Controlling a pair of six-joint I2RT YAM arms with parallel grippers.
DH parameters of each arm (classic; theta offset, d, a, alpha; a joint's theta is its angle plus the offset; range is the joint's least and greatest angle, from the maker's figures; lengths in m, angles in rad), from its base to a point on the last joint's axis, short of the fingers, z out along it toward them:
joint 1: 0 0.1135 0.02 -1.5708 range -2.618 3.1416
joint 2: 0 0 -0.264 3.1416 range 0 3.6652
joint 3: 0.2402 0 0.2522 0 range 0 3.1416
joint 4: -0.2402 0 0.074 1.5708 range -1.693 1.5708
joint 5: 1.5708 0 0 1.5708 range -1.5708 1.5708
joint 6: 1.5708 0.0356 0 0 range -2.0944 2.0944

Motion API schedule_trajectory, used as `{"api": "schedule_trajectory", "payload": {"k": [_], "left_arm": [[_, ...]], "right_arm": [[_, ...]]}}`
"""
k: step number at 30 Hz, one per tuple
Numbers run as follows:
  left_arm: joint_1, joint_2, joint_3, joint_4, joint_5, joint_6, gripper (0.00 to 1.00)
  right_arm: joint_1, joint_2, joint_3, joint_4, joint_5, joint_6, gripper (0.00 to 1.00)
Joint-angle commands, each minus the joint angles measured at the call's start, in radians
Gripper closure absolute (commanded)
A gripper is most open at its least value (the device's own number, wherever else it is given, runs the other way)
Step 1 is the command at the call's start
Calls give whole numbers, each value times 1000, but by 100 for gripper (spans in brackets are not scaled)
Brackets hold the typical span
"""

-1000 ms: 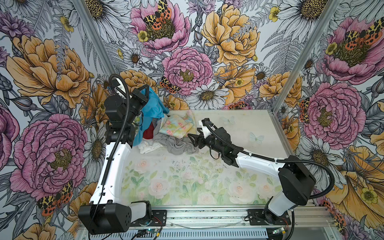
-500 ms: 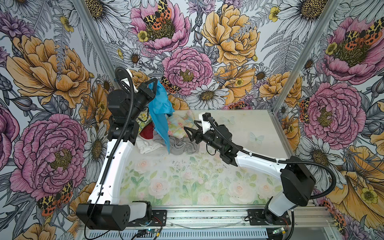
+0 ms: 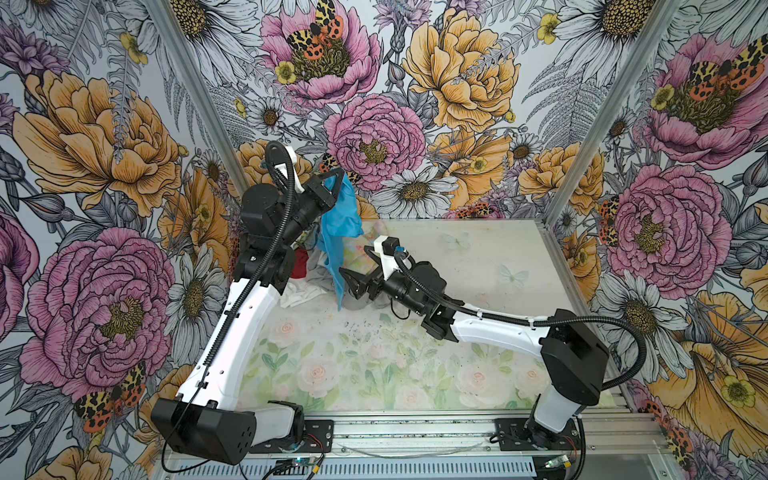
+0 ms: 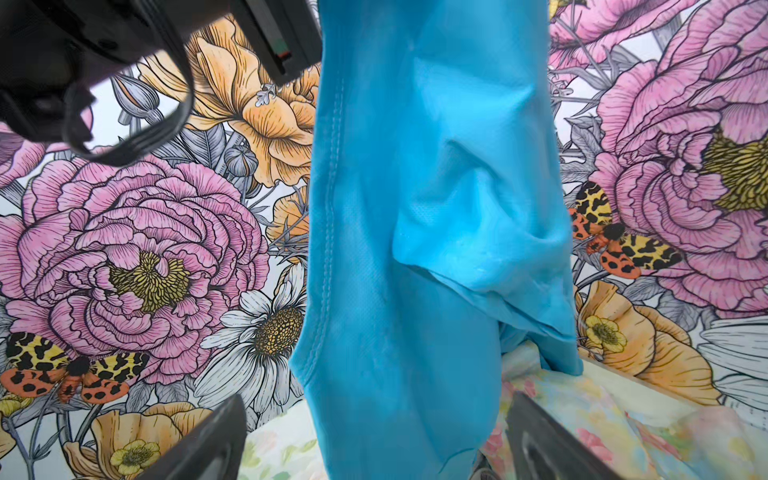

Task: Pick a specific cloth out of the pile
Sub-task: 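Grasp the hanging turquoise shirt with the right gripper beside the left gripper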

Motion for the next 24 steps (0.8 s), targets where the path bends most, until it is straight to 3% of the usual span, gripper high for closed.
{"api": "schedule_trajectory", "payload": {"k": [1, 10, 16, 18, 22, 24], "left_arm": [[-32, -60, -41, 8, 15, 33, 100], [-81, -168, -158, -33, 29, 51, 100], [-85, -241, -232, -87, 55, 84, 100], [-85, -250, -251, -113, 66, 102, 100], [-80, -261, -299, -126, 92, 116, 100], [-76, -255, -304, -154, 100, 135, 100]], "right_arm": [[7, 55, 46, 78, 66, -20, 0], [12, 144, 74, 269, 363, -53, 1], [3, 173, 104, 305, 373, -78, 1], [5, 176, 97, 323, 364, -75, 10], [8, 175, 72, 350, 343, -48, 45], [10, 169, 60, 346, 339, -36, 56]]}}
